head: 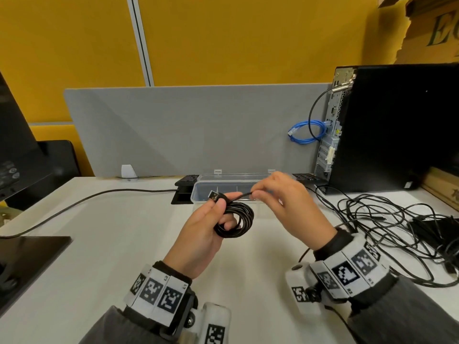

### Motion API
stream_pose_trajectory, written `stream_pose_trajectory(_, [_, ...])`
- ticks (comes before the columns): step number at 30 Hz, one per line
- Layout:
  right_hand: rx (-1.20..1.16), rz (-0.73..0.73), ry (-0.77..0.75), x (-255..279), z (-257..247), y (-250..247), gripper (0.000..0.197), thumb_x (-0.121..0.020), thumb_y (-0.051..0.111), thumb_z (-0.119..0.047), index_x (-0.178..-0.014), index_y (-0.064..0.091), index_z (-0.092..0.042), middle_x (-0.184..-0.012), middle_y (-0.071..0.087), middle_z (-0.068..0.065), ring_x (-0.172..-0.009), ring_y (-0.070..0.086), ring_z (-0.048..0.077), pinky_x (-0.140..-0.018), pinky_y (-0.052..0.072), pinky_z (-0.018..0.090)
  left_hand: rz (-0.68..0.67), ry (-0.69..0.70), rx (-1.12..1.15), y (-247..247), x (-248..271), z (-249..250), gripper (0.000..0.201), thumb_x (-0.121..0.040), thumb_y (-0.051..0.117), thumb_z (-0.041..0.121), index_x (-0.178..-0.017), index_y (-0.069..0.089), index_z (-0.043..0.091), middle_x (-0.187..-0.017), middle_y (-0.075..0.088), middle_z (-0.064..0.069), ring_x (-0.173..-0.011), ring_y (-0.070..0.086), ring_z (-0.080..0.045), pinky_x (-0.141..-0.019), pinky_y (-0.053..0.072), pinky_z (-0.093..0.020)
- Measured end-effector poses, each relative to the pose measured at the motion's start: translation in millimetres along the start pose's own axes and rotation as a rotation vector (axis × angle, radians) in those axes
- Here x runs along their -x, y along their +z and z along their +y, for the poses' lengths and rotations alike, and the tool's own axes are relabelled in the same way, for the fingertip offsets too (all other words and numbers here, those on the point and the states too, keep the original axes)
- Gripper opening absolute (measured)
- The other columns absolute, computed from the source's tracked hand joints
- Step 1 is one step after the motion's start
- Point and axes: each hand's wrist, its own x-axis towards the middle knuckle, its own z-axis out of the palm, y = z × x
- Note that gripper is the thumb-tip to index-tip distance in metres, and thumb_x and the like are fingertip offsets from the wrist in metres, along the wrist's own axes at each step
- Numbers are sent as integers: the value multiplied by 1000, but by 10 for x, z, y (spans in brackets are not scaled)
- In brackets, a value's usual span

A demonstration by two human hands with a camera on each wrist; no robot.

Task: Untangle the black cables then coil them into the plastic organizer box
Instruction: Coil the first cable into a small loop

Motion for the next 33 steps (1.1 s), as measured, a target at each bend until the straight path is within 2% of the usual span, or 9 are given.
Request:
stream_pose_trajectory(4, [-779, -4, 332, 22, -156, 197, 14, -92, 53, -6, -87, 64, -11, -75, 64, 2, -63, 58, 9, -61, 49, 20, -5, 52, -28, 15, 8, 11, 35, -88, 39, 25, -114, 56, 9, -63, 58, 12, -61, 35, -8, -75, 37, -23])
stream_pose_trajectory(10, [-1192, -146, 559, 62, -119, 258, 17, -93, 49, -11, -99, 64, -5, -89, 66, 8, -80, 63, 14, -69, 52, 22, 82, 75, -214, -19, -9, -52, 32, -98, 34, 23, -114, 60, 19, -60, 47, 12, -58, 34, -6, -72, 34, -24])
stream_pose_trajectory(12, [-1265, -163, 608, 58, -112, 279, 15, -92, 49, -11, -96, 63, -5, -88, 62, 12, -78, 62, 16, -71, 54, 24, 103, 70, -236, -39, -25, -61, 32, -98, 34, 26, -111, 63, 23, -57, 44, 10, -61, 35, -10, -73, 34, -27])
stream_pose_trajectory(15, [-1350, -179, 669, 63, -122, 310, 14, -90, 51, -12, -93, 63, -5, -82, 60, 10, -72, 63, 14, -69, 55, 24, 102, 52, -251, -53, -31, -60, 31, -99, 33, 26, -111, 61, 21, -58, 57, 12, -71, 43, -19, -70, 43, -23])
stream_pose_trajectory(17, [-1387, -180, 715, 65, -122, 317, 14, -91, 50, -10, -93, 63, -4, -79, 61, 8, -70, 65, 14, -68, 56, 24, 82, 45, -253, -67, -35, -77, 30, -99, 32, 26, -111, 59, 20, -60, 62, 12, -72, 55, -13, -62, 47, -17])
stream_pose_trajectory(19, [-1417, -181, 755, 68, -115, 329, 15, -92, 50, -9, -95, 64, -3, -81, 61, 8, -71, 66, 15, -68, 56, 25, 56, 29, -238, -69, -27, -87, 30, -100, 31, 26, -112, 57, 18, -54, 60, 12, -63, 62, -4, -55, 47, -14])
stream_pose_trajectory(23, [-1440, -196, 790, 91, -114, 366, 16, -86, 56, -11, -96, 64, -2, -82, 63, 9, -73, 67, 17, -68, 57, 26, 48, -6, -184, -64, -28, -80, 28, -100, 31, 27, -111, 54, 15, -49, 55, 13, -46, 55, 1, -53, 47, -15])
stream_pose_trajectory(28, [-1451, -207, 791, 106, -125, 397, 25, -73, 63, -15, -93, 64, -2, -81, 63, 10, -71, 67, 17, -67, 57, 26, 121, -37, -184, -101, -44, -81, 28, -98, 36, 33, -102, 60, 20, -65, 63, 11, -63, 62, -9, -61, 49, -25])
stream_pose_trajectory(33, [-1417, -241, 741, 122, -142, 388, 12, -88, 54, -8, -93, 62, 0, -78, 67, 10, -71, 68, 16, -67, 56, 24, 199, -94, -142, -140, -65, -54, 27, -97, 40, 32, -98, 64, 21, -89, 60, -4, -80, 62, -20, -70, 49, -33])
